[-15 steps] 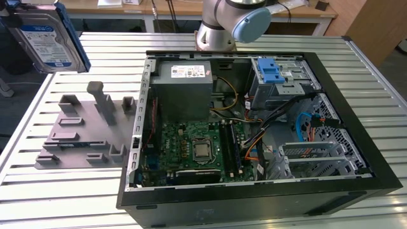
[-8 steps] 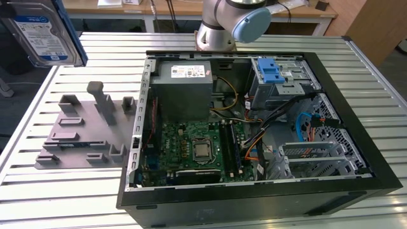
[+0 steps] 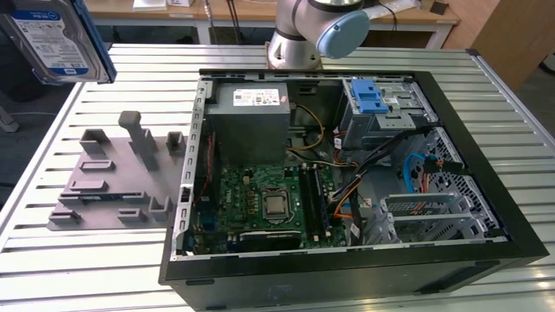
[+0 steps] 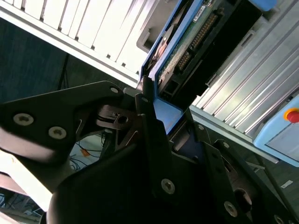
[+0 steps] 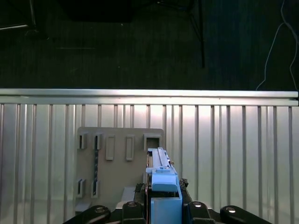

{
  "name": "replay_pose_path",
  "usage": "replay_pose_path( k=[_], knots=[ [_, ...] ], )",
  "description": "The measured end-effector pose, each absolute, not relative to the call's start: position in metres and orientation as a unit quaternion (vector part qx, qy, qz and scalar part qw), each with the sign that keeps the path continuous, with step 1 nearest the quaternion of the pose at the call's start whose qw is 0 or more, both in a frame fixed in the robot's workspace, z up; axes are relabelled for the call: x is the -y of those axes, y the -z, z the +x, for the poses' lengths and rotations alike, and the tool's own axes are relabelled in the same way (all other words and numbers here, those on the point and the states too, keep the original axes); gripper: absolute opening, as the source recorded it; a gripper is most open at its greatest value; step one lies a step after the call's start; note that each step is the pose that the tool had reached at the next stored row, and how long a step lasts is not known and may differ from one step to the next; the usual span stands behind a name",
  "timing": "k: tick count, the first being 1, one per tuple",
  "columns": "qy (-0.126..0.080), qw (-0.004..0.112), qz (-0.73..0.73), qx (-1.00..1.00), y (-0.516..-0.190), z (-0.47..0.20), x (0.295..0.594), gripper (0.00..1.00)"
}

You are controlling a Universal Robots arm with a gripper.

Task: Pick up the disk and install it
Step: 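Pick up the disk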

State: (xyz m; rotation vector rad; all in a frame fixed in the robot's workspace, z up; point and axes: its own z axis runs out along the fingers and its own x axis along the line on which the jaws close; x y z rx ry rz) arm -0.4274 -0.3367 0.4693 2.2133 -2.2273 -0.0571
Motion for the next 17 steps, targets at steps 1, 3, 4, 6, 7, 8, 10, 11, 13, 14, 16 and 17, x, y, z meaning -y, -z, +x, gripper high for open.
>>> replay_pose_path(
  k=[1,3,4,6,7,8,10,11,13,14,16,17],
  knots=[
    [0.018,0.001,0.705,0.709,-0.472,-0.427,0.337,0.36],
    [0.018,0.000,0.705,0.709,-0.477,-0.427,0.337,0.36],
    [0.018,0.001,0.705,0.709,-0.479,-0.427,0.337,0.36],
    [0.018,0.001,0.705,0.709,-0.480,-0.427,0.338,0.36],
    [0.018,0.001,0.705,0.709,-0.480,-0.427,0.339,0.36],
    [0.018,0.001,0.705,0.709,-0.480,-0.427,0.341,0.36],
    [0.018,0.001,0.705,0.709,-0.480,-0.427,0.346,0.36],
    [0.017,0.001,0.705,0.709,-0.480,-0.427,0.349,0.36],
    [0.016,0.002,0.705,0.709,-0.480,-0.427,0.353,0.36],
    [0.016,0.003,0.705,0.709,-0.480,-0.427,0.355,0.36],
    [0.015,0.004,0.705,0.709,-0.480,-0.427,0.359,0.36],
    [0.015,0.004,0.705,0.709,-0.480,-0.426,0.361,0.36]
  ],
)
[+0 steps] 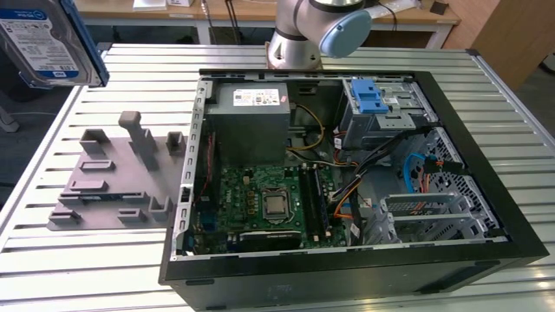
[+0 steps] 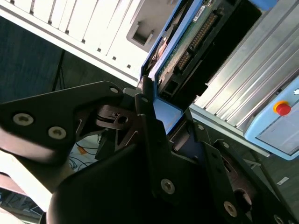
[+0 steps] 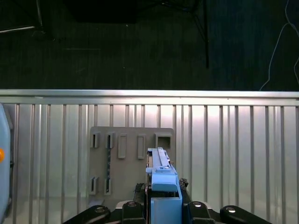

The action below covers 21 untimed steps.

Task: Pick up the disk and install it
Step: 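Pick up the disk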

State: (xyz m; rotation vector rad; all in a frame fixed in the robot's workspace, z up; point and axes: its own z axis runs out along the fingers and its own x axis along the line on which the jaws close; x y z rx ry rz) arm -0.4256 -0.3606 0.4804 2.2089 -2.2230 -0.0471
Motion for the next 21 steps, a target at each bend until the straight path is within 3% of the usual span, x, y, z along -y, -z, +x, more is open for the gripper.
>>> replay_pose_path(
  k=[21],
  knots=[
    [0.015,0.004,0.705,0.709,-0.491,-0.406,0.370,0.36]
  ],
)
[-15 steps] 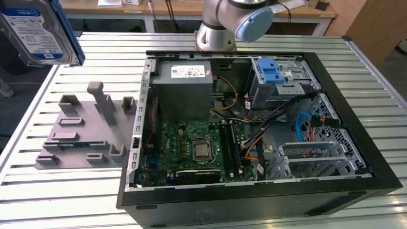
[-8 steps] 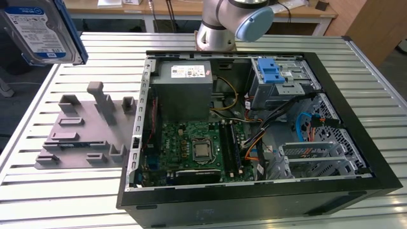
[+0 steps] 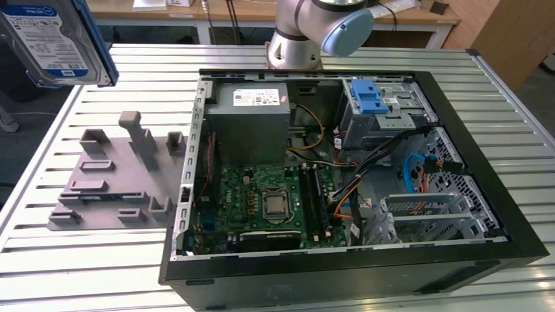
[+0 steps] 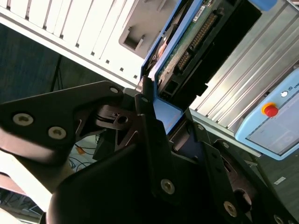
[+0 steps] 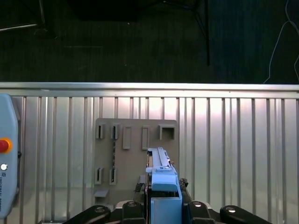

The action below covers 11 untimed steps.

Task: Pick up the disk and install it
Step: 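Pick up the disk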

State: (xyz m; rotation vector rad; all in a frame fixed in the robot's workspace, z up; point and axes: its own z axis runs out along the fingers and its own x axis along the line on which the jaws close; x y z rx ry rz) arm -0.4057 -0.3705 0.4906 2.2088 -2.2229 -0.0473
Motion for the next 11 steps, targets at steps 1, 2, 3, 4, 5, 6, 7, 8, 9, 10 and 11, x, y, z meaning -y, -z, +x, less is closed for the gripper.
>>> replay_pose_path(
  k=[1,2,3,4,5,6,7,8,9,10,11],
  knots=[
    [0.015,0.004,0.705,0.709,-0.4906,-0.4047,0.3715,0.36],
    [0.015,0.004,0.705,0.709,-0.4906,-0.4037,0.3725,0.36],
    [0.015,0.004,0.705,0.709,-0.4906,-0.4029,0.3735,0.36],
    [0.015,0.004,0.705,0.709,-0.4907,-0.4021,0.3743,0.36],
    [0.015,0.004,0.705,0.709,-0.4907,-0.4015,0.3751,0.36],
    [0.015,0.004,0.705,0.709,-0.4907,-0.4011,0.3758,0.36],
    [0.015,0.004,0.705,0.709,-0.4907,-0.4009,0.3764,0.36],
    [0.015,0.004,0.705,0.709,-0.4907,-0.4007,0.3769,0.36],
    [0.015,0.004,0.705,0.709,-0.4907,-0.4004,0.3774,0.36],
    [0.015,0.004,0.705,0.709,-0.4906,-0.4002,0.3778,0.36],
    [0.015,0.004,0.705,0.709,-0.4906,-0.4001,0.3783,0.36]
  ],
)
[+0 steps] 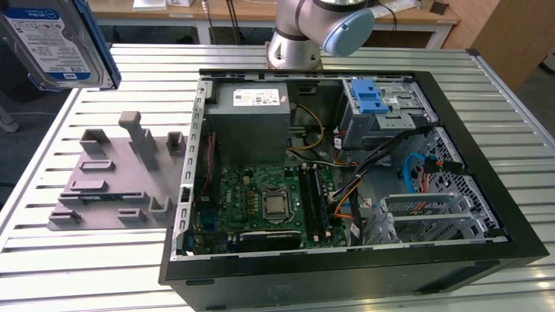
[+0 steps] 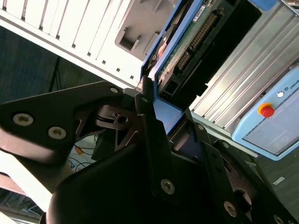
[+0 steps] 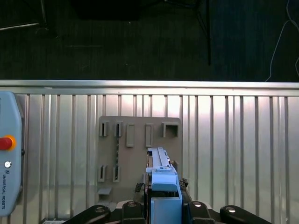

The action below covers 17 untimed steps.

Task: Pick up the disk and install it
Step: 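Pick up the disk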

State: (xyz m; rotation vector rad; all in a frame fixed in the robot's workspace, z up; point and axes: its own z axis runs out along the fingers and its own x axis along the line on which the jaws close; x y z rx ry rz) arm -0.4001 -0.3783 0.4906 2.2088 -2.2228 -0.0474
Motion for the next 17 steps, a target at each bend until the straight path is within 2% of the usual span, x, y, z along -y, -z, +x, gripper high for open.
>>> replay_pose_path(
  k=[17],
  knots=[
    [0.015,0.004,0.705,0.709,-0.491,-0.390,0.386,0.36]
  ],
)
